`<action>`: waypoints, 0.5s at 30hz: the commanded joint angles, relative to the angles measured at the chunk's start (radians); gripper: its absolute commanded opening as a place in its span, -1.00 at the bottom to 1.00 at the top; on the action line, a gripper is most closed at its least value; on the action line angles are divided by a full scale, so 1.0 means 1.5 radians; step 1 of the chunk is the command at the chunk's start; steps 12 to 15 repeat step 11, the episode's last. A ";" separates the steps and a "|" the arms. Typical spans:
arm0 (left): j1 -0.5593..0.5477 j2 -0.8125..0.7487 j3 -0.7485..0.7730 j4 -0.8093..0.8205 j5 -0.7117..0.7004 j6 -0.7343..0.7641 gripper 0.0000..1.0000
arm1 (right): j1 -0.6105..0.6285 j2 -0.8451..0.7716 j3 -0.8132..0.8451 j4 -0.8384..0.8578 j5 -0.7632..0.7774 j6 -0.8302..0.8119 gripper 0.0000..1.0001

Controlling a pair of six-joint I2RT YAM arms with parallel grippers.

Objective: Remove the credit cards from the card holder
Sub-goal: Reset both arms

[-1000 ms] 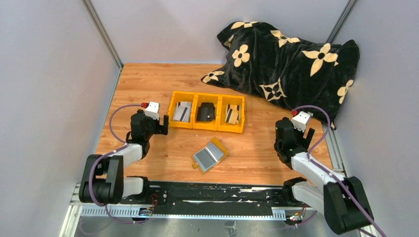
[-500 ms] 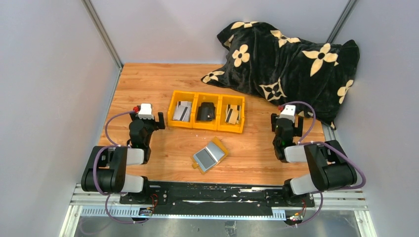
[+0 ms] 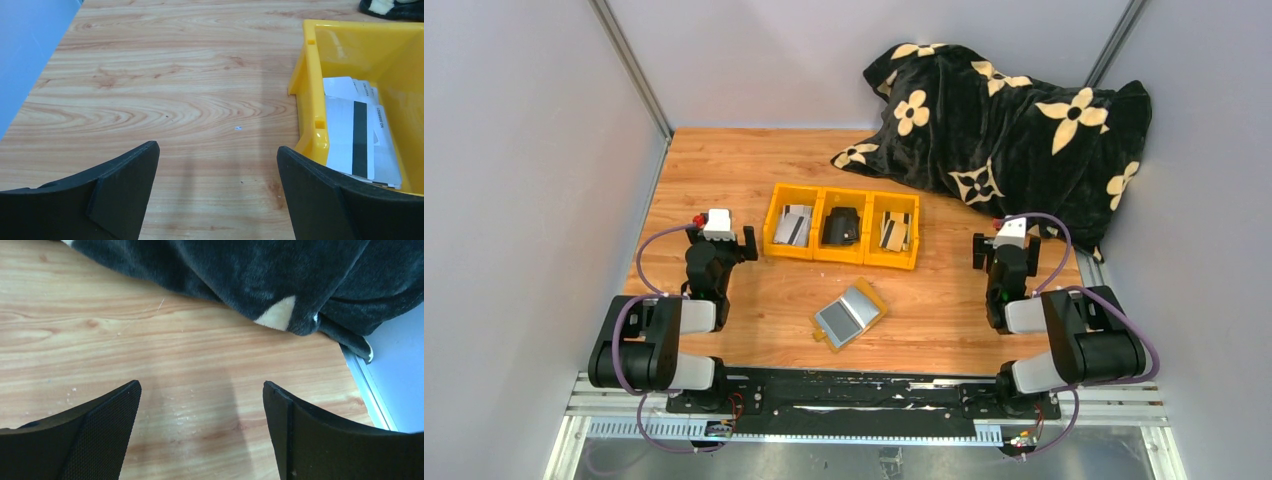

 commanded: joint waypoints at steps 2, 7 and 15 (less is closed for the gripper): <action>-0.002 0.001 0.000 0.016 -0.014 0.000 1.00 | -0.015 -0.006 0.013 0.019 -0.016 0.015 0.90; -0.002 0.003 0.004 0.009 -0.002 0.008 1.00 | -0.015 -0.004 0.011 0.023 -0.016 0.014 0.90; -0.003 0.002 0.004 0.012 0.000 0.006 1.00 | -0.015 -0.004 0.012 0.023 -0.016 0.014 0.90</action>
